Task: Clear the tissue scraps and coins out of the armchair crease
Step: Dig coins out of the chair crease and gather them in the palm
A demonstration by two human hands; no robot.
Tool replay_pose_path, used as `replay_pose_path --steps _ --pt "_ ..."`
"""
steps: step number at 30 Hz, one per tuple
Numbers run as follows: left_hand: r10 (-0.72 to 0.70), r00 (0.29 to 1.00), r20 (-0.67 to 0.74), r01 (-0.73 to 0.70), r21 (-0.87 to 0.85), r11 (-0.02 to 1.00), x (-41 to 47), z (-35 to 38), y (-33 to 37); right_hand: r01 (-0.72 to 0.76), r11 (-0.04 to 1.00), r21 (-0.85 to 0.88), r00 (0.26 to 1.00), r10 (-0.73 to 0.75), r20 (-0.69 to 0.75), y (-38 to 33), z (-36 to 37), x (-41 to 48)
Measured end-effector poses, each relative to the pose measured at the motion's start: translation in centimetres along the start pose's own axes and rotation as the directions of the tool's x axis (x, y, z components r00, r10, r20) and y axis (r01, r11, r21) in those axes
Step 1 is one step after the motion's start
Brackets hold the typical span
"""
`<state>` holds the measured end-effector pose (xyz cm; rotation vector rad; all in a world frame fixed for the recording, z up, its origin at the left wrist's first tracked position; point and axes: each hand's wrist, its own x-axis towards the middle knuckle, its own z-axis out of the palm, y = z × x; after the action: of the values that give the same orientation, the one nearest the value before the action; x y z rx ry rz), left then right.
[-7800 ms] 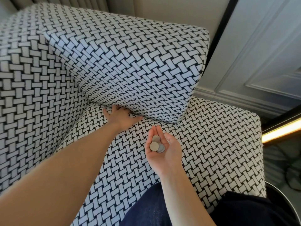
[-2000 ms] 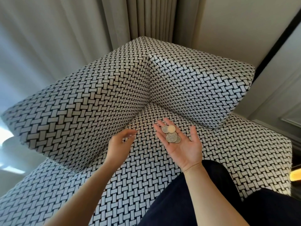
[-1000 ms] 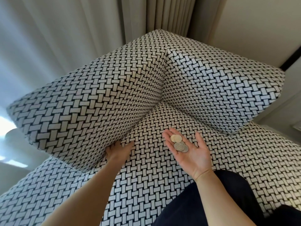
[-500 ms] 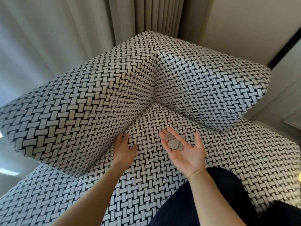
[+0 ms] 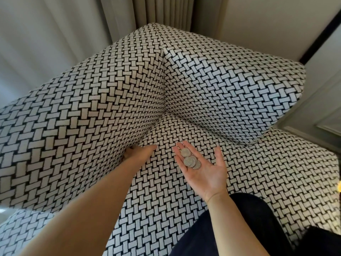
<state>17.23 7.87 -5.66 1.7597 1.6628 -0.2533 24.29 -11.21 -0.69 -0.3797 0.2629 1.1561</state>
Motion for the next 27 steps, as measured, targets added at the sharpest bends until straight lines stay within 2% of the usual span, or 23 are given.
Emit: replay_pose_path --steps 4,14,17,22,27 --pt "0.030 0.999 -0.039 -0.027 0.077 0.997 0.4 0.8 -0.2 0.014 1.000 0.006 0.999 -0.013 -0.043 -0.3 -0.3 0.4" --pt "-0.067 0.997 -0.024 0.071 0.236 0.969 0.3 0.5 1.7 0.022 0.999 0.032 0.994 -0.018 -0.104 -0.4 -0.2 0.4" --pt "-0.052 0.999 -0.004 0.050 0.315 0.948 0.5 0.3 1.7 0.024 1.000 0.018 0.993 -0.022 -0.112 -0.4 -0.2 0.3" --pt "-0.027 0.997 0.075 0.003 0.297 0.955 0.7 -0.7 1.9 0.020 1.000 0.004 0.994 -0.019 -0.112 -0.4 -0.2 0.2" --pt "0.046 0.996 0.073 -0.072 0.421 0.904 0.1 -1.1 1.8 0.025 1.000 0.001 0.990 -0.025 -0.135 -0.4 -0.2 0.1"
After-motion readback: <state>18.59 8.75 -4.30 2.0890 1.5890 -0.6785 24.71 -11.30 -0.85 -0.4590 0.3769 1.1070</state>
